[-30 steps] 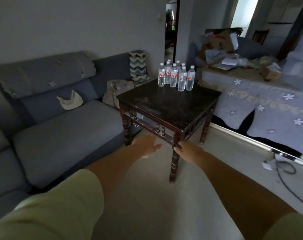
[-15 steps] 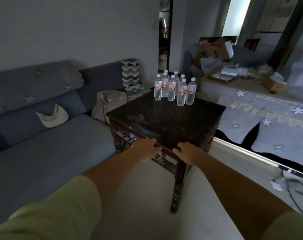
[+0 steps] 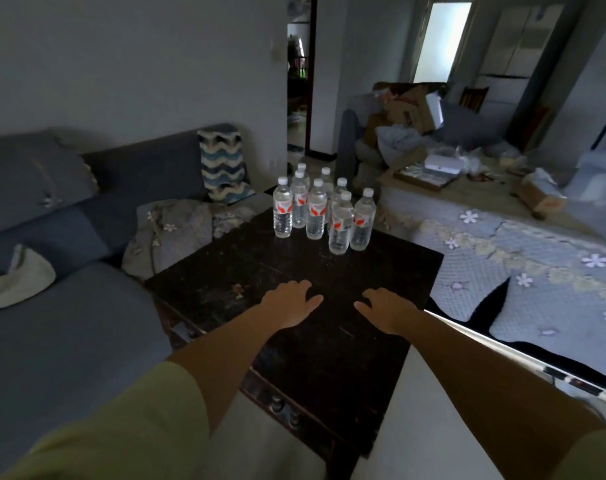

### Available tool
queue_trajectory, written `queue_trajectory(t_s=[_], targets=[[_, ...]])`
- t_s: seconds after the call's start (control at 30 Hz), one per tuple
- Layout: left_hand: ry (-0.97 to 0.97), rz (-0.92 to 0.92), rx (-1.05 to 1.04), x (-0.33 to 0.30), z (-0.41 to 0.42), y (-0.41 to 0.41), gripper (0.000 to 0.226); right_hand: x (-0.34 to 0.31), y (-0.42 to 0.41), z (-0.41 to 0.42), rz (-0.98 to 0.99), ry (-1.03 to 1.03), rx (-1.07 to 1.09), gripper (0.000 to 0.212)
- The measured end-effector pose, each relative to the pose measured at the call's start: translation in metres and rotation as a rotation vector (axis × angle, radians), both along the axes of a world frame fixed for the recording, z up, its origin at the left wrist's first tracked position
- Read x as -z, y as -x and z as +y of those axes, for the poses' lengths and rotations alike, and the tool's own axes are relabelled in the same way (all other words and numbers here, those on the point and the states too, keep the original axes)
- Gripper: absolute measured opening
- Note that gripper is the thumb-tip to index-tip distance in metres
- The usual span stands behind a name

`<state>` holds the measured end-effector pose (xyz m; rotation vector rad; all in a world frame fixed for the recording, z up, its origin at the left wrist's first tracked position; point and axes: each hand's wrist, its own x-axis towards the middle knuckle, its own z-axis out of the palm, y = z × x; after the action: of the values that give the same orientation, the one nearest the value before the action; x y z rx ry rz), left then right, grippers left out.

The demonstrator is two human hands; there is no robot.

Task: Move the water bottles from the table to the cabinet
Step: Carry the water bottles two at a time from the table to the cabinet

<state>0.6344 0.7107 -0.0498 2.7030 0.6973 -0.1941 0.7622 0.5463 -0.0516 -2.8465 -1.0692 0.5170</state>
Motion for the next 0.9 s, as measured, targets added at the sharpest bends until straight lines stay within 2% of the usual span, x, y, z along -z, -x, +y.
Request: queue_trajectory(t_s=[0.2, 0.5, 0.63, 0.73, 0.83, 0.9], targets=[[0.048, 0.0, 0.089, 0.027, 0.055, -0.093, 0.063, 0.02, -0.075, 0.048, 0.015, 0.0, 0.058, 0.057], [0.286, 0.014, 0.156, 0.054, 0.155, -0.239, 0.078, 0.043, -0.196, 0.127, 0.116, -0.063, 0.294, 0.05], [0.512, -0.128, 0.07, 0.079, 0.179, -0.289, 0.093, 0.064, -0.24, 0.148, 0.151, -0.21, 0.494, 0.047], [0.696, -0.288, -0.053, 0.096, 0.178, -0.32, 0.094, 0.078, -0.272, 0.16, 0.173, -0.34, 0.636, 0.045], [0.863, -0.433, -0.179, 0.123, 0.174, -0.358, 0.101, 0.09, -0.3, 0.172, 0.199, -0.44, 0.743, 0.051], [0.895, -0.489, -0.225, 0.152, 0.172, -0.382, 0.104, 0.1, -0.317, 0.179, 0.245, -0.489, 0.784, 0.06]])
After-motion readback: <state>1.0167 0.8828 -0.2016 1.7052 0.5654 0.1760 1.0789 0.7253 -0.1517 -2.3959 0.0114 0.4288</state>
